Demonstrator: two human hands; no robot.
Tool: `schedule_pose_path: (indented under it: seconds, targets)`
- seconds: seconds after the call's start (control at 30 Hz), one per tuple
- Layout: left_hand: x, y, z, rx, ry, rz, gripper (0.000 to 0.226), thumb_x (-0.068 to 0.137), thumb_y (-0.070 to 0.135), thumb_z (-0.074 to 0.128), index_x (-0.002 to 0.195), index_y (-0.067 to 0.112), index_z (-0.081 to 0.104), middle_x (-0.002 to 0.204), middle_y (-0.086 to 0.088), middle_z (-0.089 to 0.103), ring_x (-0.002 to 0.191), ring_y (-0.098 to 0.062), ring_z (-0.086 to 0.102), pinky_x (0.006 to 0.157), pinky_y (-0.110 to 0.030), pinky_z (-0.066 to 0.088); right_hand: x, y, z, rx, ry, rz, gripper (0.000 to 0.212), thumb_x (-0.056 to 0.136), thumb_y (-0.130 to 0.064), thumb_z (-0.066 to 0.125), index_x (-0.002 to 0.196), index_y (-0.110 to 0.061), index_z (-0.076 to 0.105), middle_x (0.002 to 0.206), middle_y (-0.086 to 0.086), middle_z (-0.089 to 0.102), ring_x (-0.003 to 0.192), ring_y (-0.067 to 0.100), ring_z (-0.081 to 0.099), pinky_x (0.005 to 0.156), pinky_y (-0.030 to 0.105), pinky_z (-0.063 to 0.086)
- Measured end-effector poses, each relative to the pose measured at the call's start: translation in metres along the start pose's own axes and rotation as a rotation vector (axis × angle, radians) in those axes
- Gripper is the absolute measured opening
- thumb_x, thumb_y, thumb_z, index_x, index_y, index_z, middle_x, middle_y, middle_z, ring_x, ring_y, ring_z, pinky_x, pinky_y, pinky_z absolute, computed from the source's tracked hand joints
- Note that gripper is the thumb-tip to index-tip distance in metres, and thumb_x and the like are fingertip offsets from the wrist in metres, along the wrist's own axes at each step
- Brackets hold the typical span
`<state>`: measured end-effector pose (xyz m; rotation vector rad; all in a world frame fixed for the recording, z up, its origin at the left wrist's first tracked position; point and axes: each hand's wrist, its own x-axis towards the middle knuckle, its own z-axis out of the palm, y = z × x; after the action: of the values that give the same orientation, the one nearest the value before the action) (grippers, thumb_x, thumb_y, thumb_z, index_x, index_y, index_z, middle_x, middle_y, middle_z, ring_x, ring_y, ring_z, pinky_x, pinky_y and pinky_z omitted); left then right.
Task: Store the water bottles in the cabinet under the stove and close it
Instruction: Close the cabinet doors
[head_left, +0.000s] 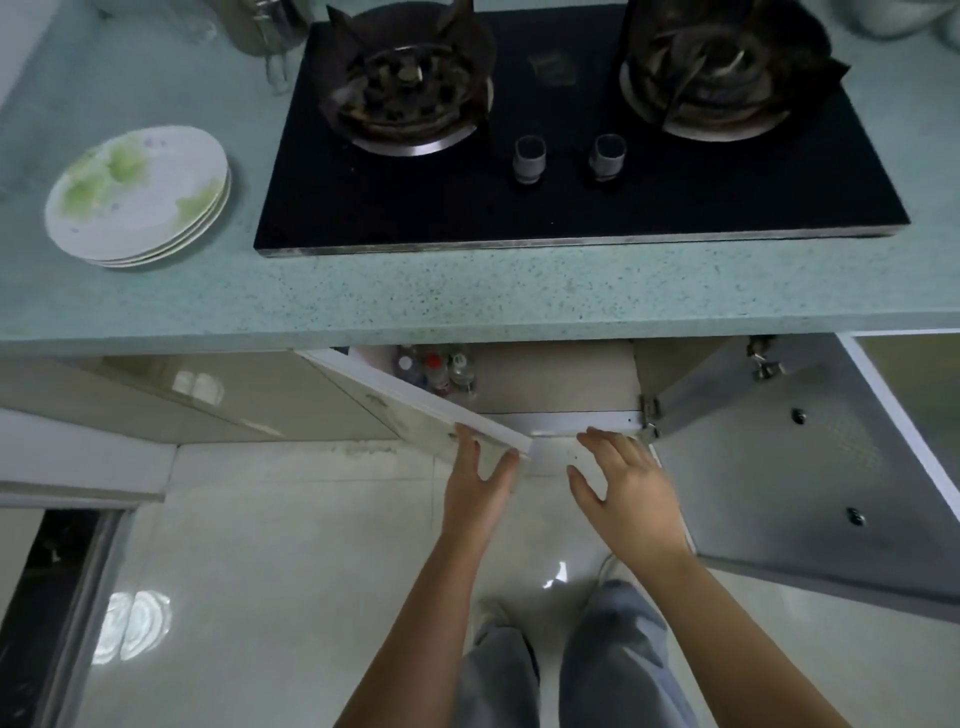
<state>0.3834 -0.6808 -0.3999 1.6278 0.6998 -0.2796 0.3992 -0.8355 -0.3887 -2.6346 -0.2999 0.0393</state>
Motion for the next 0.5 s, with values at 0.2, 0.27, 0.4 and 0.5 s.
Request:
schedule_pose_path:
  seconds: [0.2, 0.27, 0.4, 0.5]
  targets:
    - [0.02, 0.006, 0.028, -0.162, -0.002, 0.049, 0.087, 0.085, 0.026, 0.06, 0.143, 0.032, -0.004, 0.153, 0.004, 0.015, 0.137, -0.01, 0.023, 0.106, -0.03, 0.025, 0.021, 0.019, -0.006, 0.01, 0.047, 0.025, 0.042, 0.08, -0.036, 0.043, 0.105, -0.008, 0.062, 0.105, 0.011, 0.068, 0.097, 0.03, 0.063, 0.084, 0.041, 0.052]
    - [0.03, 0.009, 0.033, -0.182, -0.018, 0.067, 0.088, 0.085, 0.025, 0.061, 0.142, 0.034, -0.006, 0.154, 0.006, 0.01, 0.137, -0.008, 0.021, 0.108, -0.031, 0.023, 0.028, 0.026, -0.005, 0.007, 0.059, 0.025, 0.041, 0.08, -0.035, 0.044, 0.106, -0.008, 0.062, 0.106, 0.011, 0.068, 0.098, 0.03, 0.062, 0.084, 0.04, 0.052]
    - [0.047, 0.016, 0.042, -0.214, -0.049, 0.105, 0.093, 0.083, 0.027, 0.062, 0.14, 0.039, -0.011, 0.154, 0.01, 0.002, 0.138, -0.006, 0.016, 0.105, -0.027, 0.022, 0.042, 0.034, -0.003, 0.013, 0.086, 0.014, 0.041, 0.08, -0.035, 0.045, 0.107, -0.009, 0.061, 0.109, 0.011, 0.066, 0.102, 0.03, 0.061, 0.088, 0.042, 0.051]
    - [0.058, 0.023, 0.047, -0.239, -0.057, 0.119, 0.099, 0.078, 0.033, 0.064, 0.139, 0.041, -0.013, 0.154, 0.011, -0.001, 0.138, -0.006, 0.015, 0.104, -0.026, 0.021, 0.051, 0.036, -0.004, 0.013, 0.116, 0.0, 0.04, 0.079, -0.034, 0.046, 0.105, -0.008, 0.061, 0.108, 0.011, 0.066, 0.101, 0.03, 0.061, 0.087, 0.041, 0.051]
